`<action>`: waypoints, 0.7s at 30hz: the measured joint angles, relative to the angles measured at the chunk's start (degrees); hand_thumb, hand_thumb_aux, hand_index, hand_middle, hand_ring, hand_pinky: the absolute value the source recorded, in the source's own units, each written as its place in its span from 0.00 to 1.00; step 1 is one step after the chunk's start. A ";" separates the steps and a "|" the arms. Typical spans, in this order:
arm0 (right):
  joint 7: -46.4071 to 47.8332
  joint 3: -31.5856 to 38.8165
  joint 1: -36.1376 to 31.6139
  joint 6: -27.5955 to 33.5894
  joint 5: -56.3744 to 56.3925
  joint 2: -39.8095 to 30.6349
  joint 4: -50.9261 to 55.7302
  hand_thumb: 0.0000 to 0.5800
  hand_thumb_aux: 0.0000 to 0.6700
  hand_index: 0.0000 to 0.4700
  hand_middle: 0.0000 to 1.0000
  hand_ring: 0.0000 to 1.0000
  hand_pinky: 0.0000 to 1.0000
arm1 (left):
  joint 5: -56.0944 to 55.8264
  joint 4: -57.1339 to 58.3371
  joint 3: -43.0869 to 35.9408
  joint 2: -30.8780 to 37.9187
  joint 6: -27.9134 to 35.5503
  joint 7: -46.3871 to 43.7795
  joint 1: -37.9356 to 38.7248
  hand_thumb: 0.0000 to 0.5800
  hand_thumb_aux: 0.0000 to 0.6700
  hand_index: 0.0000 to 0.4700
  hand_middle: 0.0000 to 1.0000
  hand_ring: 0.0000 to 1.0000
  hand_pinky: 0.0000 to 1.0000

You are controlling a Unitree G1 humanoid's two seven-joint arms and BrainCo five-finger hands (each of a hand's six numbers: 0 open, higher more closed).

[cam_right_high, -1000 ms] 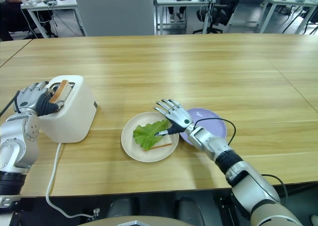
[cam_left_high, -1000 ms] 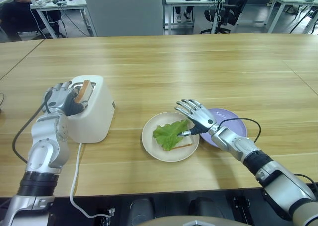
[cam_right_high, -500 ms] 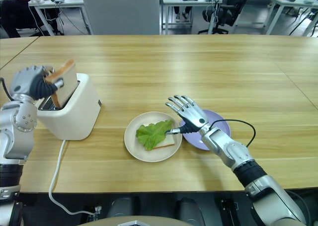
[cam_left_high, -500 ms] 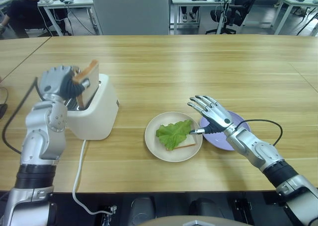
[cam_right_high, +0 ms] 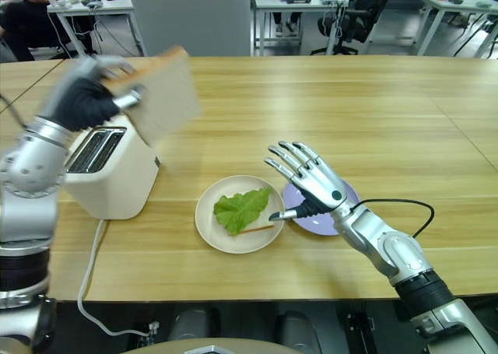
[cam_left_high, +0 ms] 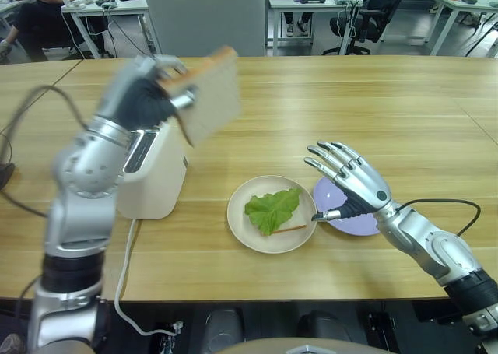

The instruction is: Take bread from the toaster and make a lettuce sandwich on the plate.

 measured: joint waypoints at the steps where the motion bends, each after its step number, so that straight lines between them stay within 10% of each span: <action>1: -0.35 -0.02 0.18 -0.59 -0.52 -0.01 -0.81 0.00 0.00 0.00 0.00 0.00 0.00 | -2.59 1.57 -1.02 -1.31 0.67 -2.27 0.08 1.00 1.00 0.98 1.00 1.00 1.00; 10: 0.85 0.51 2.87 -3.22 -3.35 0.57 -4.71 0.00 0.00 0.00 0.00 0.00 0.00 | -14.04 18.90 -7.11 -10.37 4.49 -13.29 -0.57 1.00 1.00 0.98 1.00 1.00 1.00; 21: 7.68 4.92 4.17 -6.56 -4.28 3.51 -3.27 0.00 0.00 0.00 0.00 0.00 0.00 | -8.90 39.49 -12.90 -16.24 -6.01 -11.99 -4.18 1.00 1.00 0.98 1.00 1.00 1.00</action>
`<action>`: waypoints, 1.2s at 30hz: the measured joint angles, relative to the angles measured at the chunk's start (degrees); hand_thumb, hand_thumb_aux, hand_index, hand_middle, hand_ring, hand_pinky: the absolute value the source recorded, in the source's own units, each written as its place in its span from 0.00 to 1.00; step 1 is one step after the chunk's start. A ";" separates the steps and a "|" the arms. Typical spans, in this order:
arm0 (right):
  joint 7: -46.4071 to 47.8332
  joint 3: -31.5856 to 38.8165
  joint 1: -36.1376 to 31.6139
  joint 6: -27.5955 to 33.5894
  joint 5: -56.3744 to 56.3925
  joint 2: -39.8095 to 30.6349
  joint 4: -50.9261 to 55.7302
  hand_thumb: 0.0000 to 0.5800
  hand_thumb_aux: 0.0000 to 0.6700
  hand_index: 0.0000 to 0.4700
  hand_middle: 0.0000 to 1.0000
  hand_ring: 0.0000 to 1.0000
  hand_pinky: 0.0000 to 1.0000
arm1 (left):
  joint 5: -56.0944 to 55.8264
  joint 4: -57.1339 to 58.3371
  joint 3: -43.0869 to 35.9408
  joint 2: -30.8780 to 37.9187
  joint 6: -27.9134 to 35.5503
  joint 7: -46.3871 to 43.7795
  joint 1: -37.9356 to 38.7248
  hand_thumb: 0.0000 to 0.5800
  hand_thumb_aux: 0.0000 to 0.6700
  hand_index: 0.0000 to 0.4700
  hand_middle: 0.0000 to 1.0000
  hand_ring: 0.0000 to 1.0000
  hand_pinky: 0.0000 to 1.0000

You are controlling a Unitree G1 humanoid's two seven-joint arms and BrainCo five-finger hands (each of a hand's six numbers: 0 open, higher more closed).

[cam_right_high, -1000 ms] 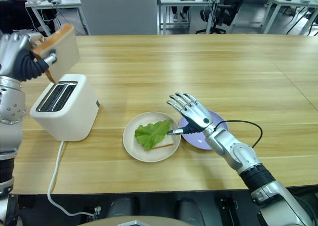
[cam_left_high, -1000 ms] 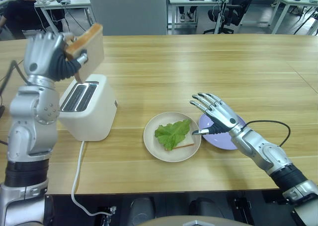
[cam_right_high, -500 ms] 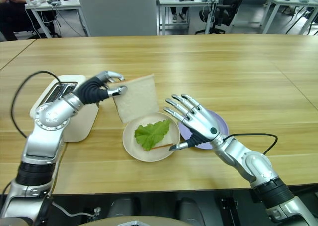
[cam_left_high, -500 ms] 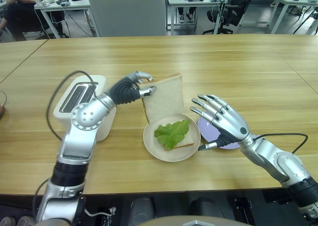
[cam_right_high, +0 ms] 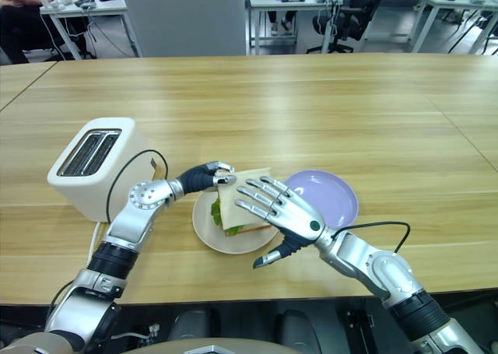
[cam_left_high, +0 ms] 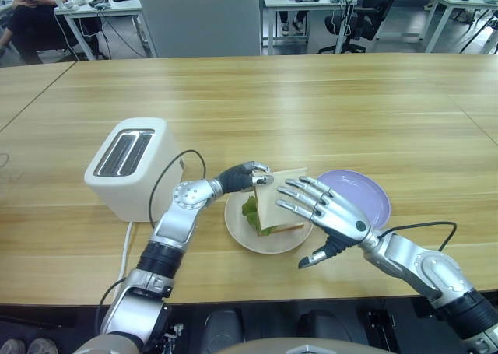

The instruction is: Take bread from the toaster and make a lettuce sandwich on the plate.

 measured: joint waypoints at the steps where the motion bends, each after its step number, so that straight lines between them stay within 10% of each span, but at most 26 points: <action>1: 1.09 0.63 -0.09 -0.25 0.02 0.23 0.82 0.00 0.00 0.00 0.00 0.00 0.00 | 0.69 1.76 -0.49 -0.29 -1.26 0.33 -0.26 1.00 1.00 0.98 1.00 1.00 1.00; 22: 10.52 6.28 -9.55 1.49 1.42 8.24 21.52 0.00 0.00 0.00 0.00 0.00 0.00 | 15.73 27.88 -4.76 0.60 -19.65 12.13 -9.12 1.00 1.00 0.98 1.00 1.00 1.00; 23: 10.77 6.37 -9.75 1.53 1.85 8.70 22.17 0.00 0.00 0.00 0.00 0.00 0.00 | 17.75 28.51 -5.70 1.10 -20.80 14.27 -9.32 1.00 0.95 0.92 1.00 1.00 1.00; 24: 11.41 6.63 -10.30 1.57 2.58 9.42 23.44 0.00 0.00 0.00 0.00 0.00 0.00 | 21.06 29.55 -7.37 1.80 -22.33 18.13 -9.80 0.86 0.62 0.61 1.00 1.00 1.00; 25: 11.92 6.90 -10.90 1.62 2.89 9.88 24.28 0.00 0.00 0.00 0.00 0.00 0.00 | 23.12 29.95 -8.36 2.18 -23.17 20.49 -10.06 0.00 0.00 0.00 0.64 0.64 0.64; 26: 12.55 7.15 -11.58 1.71 3.64 10.27 25.29 0.00 0.00 0.00 0.00 0.00 0.00 | 26.66 29.99 -9.99 2.81 -23.99 24.76 -10.36 0.00 0.00 0.00 0.64 0.64 0.64; 28: 13.81 7.28 -12.93 1.93 4.74 11.33 27.06 0.00 0.00 0.00 0.00 0.00 0.00 | 33.66 29.93 -13.48 4.51 -24.83 32.34 -10.95 0.00 0.00 0.00 0.33 0.33 0.33; 31: 15.75 7.51 -14.18 1.98 6.82 12.06 29.42 0.00 0.00 0.00 0.00 0.00 0.00 | 45.82 27.94 -19.42 7.03 -23.92 44.81 -11.89 0.00 0.00 0.00 0.28 0.28 0.28; 32: 16.34 7.47 -14.52 1.98 7.58 12.42 30.14 0.00 0.00 0.00 0.00 0.00 0.00 | 49.92 26.95 -21.33 7.80 -22.70 49.06 -12.42 0.00 0.00 0.00 0.02 0.02 0.02; 36: 18.67 7.57 -16.19 2.02 9.96 13.76 32.85 0.00 0.00 0.00 0.00 0.00 0.00 | 63.92 21.27 -26.35 10.69 -14.81 62.66 -15.39 0.00 0.00 0.00 0.00 0.00 0.00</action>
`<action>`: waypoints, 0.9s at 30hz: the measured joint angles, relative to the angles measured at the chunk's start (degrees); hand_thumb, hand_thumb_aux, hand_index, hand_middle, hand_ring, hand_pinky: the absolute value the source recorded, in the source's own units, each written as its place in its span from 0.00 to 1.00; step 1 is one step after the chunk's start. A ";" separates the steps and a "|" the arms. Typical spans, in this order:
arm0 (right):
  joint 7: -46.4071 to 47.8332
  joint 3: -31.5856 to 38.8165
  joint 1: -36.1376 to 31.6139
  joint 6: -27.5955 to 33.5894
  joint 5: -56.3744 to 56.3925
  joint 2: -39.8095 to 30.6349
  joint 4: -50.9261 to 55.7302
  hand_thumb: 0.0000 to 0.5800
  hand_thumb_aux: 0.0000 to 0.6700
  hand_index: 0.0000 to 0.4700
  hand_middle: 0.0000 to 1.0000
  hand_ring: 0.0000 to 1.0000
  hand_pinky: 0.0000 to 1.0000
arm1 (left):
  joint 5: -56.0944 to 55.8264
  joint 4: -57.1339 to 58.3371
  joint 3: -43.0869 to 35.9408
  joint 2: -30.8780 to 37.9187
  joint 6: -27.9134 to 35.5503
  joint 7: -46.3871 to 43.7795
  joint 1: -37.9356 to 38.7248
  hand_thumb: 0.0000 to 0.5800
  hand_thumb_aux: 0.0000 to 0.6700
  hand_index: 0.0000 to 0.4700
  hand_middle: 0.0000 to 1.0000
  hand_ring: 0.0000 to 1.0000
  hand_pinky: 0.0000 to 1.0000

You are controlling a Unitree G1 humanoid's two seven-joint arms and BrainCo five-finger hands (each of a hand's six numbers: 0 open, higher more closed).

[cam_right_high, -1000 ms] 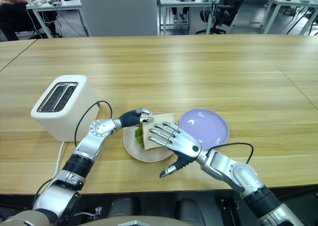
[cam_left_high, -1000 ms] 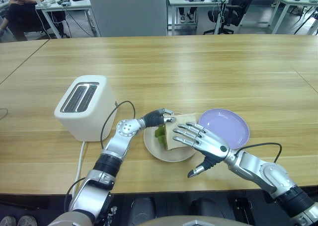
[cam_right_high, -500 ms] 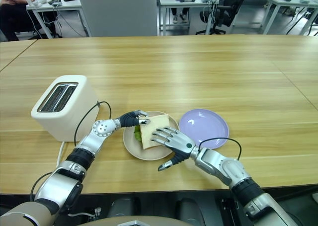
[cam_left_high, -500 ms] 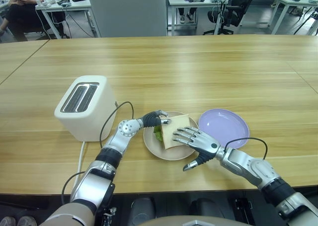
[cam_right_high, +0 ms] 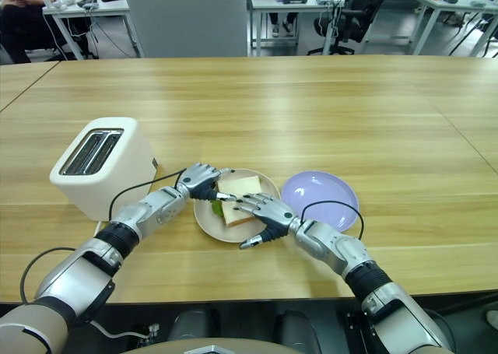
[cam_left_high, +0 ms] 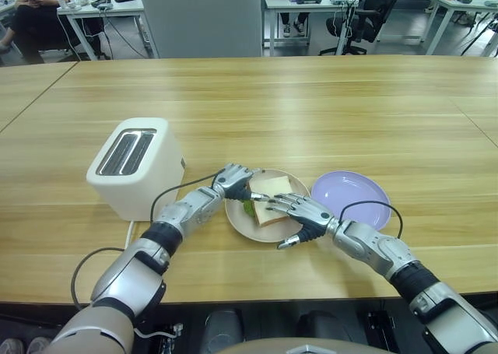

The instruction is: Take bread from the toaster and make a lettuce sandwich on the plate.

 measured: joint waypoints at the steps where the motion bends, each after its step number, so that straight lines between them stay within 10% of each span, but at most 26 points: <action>1: 0.45 0.03 -0.29 0.00 0.69 0.41 0.59 0.00 0.00 0.00 0.00 0.00 0.00 | 1.90 -1.60 -0.14 0.49 1.73 2.50 -0.48 0.00 0.00 0.00 0.00 0.00 0.00; 11: 1.02 -0.34 -1.94 0.06 3.81 2.39 4.03 0.00 0.00 0.00 0.00 0.00 0.00 | 1.39 -16.56 5.89 7.95 6.09 6.96 3.24 0.00 0.00 0.00 0.00 0.00 0.00; 12: 1.30 -1.12 -1.54 -0.22 5.88 2.57 3.63 0.49 0.29 0.28 0.00 0.00 0.00 | -5.15 -19.04 8.90 8.47 2.83 3.51 5.19 1.00 1.00 0.98 0.18 0.18 0.18; 13: 1.87 -2.39 -0.51 -0.61 8.50 2.68 3.34 0.86 0.62 0.61 0.00 0.00 0.00 | -11.89 -21.29 11.51 8.36 -0.02 -0.17 7.23 1.00 1.00 0.98 0.68 0.68 0.68; 14: 2.65 -3.50 0.52 -1.11 11.05 2.71 2.99 0.86 0.62 0.61 0.00 0.00 0.00 | -17.62 -23.10 13.44 8.29 -2.12 -3.53 9.18 1.00 1.00 0.98 0.68 0.68 0.68; 15: 4.04 -4.91 1.53 -1.75 14.71 2.92 2.25 1.00 1.00 0.98 0.81 0.81 0.81 | -24.88 -25.20 15.59 8.13 -4.09 -8.21 11.72 1.00 1.00 0.98 1.00 1.00 1.00; 17: 7.28 -7.89 3.61 -2.74 22.53 3.01 0.06 1.00 1.00 0.98 1.00 1.00 1.00 | -37.33 -29.46 18.98 8.01 -6.35 -16.44 16.54 1.00 1.00 0.98 1.00 1.00 1.00; 27: 28.59 -12.44 14.38 0.49 46.65 -3.48 -22.18 1.00 1.00 0.98 1.00 1.00 1.00 | -63.93 -51.85 23.52 14.68 -5.79 -46.97 33.57 1.00 1.00 0.98 1.00 1.00 1.00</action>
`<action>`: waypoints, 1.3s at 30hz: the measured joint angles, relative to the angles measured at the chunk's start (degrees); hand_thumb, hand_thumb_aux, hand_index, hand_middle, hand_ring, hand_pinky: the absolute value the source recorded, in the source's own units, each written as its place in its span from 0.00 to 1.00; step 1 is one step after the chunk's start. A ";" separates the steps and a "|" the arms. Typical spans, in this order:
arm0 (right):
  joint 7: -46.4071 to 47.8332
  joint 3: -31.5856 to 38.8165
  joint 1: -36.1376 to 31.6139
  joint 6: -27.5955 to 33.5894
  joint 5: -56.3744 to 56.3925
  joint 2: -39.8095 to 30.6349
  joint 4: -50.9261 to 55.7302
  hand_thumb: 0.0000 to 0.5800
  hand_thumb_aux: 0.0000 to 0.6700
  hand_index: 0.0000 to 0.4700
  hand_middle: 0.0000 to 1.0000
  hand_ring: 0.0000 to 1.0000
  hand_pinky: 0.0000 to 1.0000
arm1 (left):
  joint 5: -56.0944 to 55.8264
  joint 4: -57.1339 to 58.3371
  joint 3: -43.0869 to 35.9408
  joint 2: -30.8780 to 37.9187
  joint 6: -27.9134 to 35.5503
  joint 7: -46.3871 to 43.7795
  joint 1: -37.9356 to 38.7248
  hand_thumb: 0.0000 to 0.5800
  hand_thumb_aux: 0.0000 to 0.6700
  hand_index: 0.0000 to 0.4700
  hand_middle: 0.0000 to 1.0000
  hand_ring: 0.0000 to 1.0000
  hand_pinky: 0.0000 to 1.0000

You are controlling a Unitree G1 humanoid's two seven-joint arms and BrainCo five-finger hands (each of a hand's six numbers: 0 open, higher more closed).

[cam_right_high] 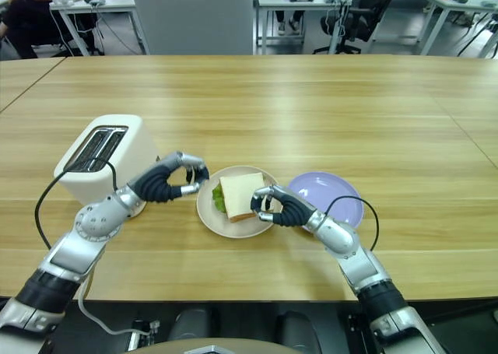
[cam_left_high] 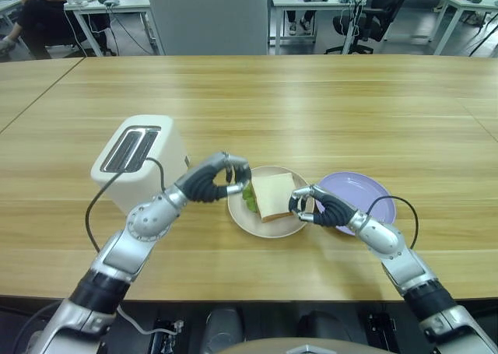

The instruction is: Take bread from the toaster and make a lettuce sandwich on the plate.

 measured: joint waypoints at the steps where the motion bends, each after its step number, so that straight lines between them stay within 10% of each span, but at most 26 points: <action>1: 2.03 0.77 1.43 0.52 0.15 -1.57 -1.88 1.00 1.00 0.98 1.00 1.00 1.00 | 0.99 -0.99 -0.88 1.15 0.37 -1.72 1.63 1.00 1.00 0.98 1.00 1.00 1.00; 14: 6.34 12.20 4.39 1.97 -22.16 -4.02 0.52 1.00 1.00 0.98 1.00 1.00 1.00 | 39.54 9.19 -17.03 -2.83 5.63 -6.66 0.84 1.00 1.00 0.98 1.00 1.00 1.00; 33: -44.84 22.54 -37.19 13.90 -49.39 19.80 60.87 1.00 1.00 0.98 1.00 1.00 1.00 | 61.21 68.77 -27.00 -25.55 18.27 27.74 -36.21 1.00 1.00 0.98 1.00 1.00 1.00; 34: -46.71 22.57 -38.27 13.56 -49.39 20.04 62.12 1.00 1.00 0.98 0.93 0.93 0.93 | 60.85 68.76 -26.89 -25.14 17.71 29.04 -36.34 0.89 0.67 0.65 0.96 0.96 0.96; 36: -48.63 22.53 -39.15 12.54 -49.31 19.73 62.53 1.00 1.00 0.98 0.80 0.80 0.80 | 59.99 67.25 -26.58 -24.03 16.86 30.22 -36.04 0.81 0.56 0.55 0.91 0.91 0.91; 37: -49.66 22.42 -39.16 11.29 -48.97 19.28 62.40 0.88 0.65 0.64 0.56 0.56 0.56 | 59.07 64.45 -25.80 -22.60 16.21 30.52 -35.13 0.55 0.33 0.32 0.71 0.71 0.71; 38: -50.54 21.85 -38.87 9.10 -47.94 18.28 61.87 0.00 0.00 0.00 0.40 0.40 0.40 | 57.44 59.37 -23.85 -20.35 15.36 30.47 -32.98 0.02 0.01 0.01 0.39 0.39 0.39; 39: -51.05 21.02 -38.40 7.55 -47.06 17.25 61.09 0.00 0.00 0.00 0.40 0.40 0.40 | 55.87 55.41 -22.08 -18.73 14.71 30.57 -30.96 0.02 0.01 0.01 0.39 0.39 0.39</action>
